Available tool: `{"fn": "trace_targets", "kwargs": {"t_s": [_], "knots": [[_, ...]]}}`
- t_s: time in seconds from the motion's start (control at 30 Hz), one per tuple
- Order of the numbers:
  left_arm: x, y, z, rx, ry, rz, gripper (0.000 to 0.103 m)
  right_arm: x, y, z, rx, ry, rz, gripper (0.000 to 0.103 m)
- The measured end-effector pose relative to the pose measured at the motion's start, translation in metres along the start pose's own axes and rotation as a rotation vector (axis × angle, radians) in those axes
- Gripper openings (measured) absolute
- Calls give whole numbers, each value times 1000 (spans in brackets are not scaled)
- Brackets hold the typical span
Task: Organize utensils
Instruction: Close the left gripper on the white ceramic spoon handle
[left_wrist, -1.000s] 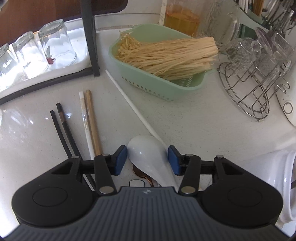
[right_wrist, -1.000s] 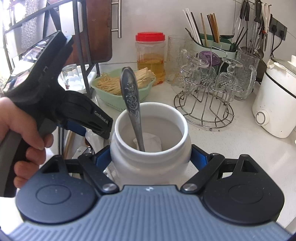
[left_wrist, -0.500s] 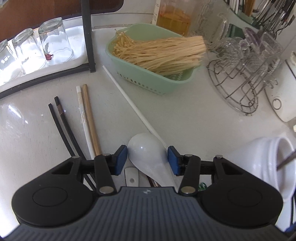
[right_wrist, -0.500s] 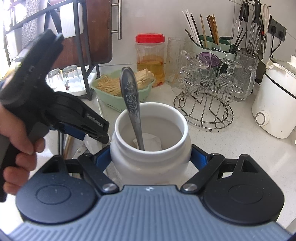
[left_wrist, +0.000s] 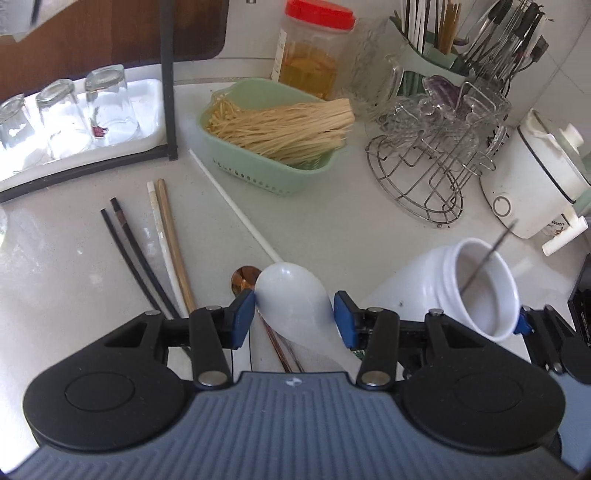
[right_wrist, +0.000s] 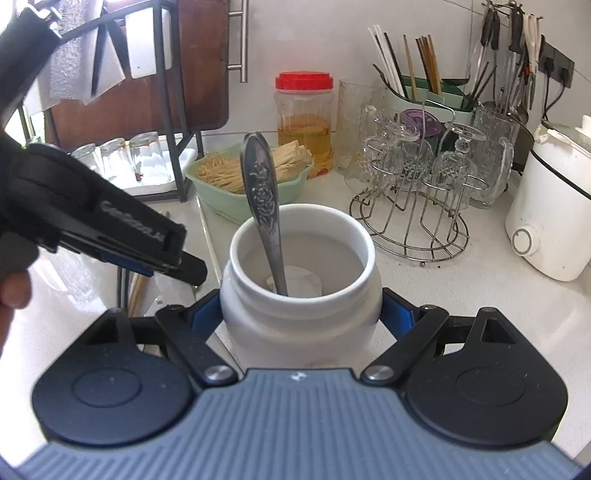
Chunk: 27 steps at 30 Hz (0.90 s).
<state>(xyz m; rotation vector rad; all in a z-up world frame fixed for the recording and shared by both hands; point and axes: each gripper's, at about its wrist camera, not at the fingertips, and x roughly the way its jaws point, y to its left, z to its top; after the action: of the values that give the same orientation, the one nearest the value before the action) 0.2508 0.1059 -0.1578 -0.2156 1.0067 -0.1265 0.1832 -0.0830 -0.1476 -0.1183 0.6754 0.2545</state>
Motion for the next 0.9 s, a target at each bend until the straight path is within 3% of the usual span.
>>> {"fn": "trace_targets", "kwargs": {"t_s": [0.3,0.7,0.8,0.9], "knots": [[-32,-8,-15,-57,-55,11,51,1,-9,1,-60,-3,77,90],[-65,-5,-10,-74,-125,32,45,6,-12,4,-117,-16,148,90],[-65,-5,-12,-70,-119,45,42,6,-13,4,-124,-21,158,90],[-63,-3,-14,-84,-99,32,31,6,-13,4,-127,-22,162,90]]}}
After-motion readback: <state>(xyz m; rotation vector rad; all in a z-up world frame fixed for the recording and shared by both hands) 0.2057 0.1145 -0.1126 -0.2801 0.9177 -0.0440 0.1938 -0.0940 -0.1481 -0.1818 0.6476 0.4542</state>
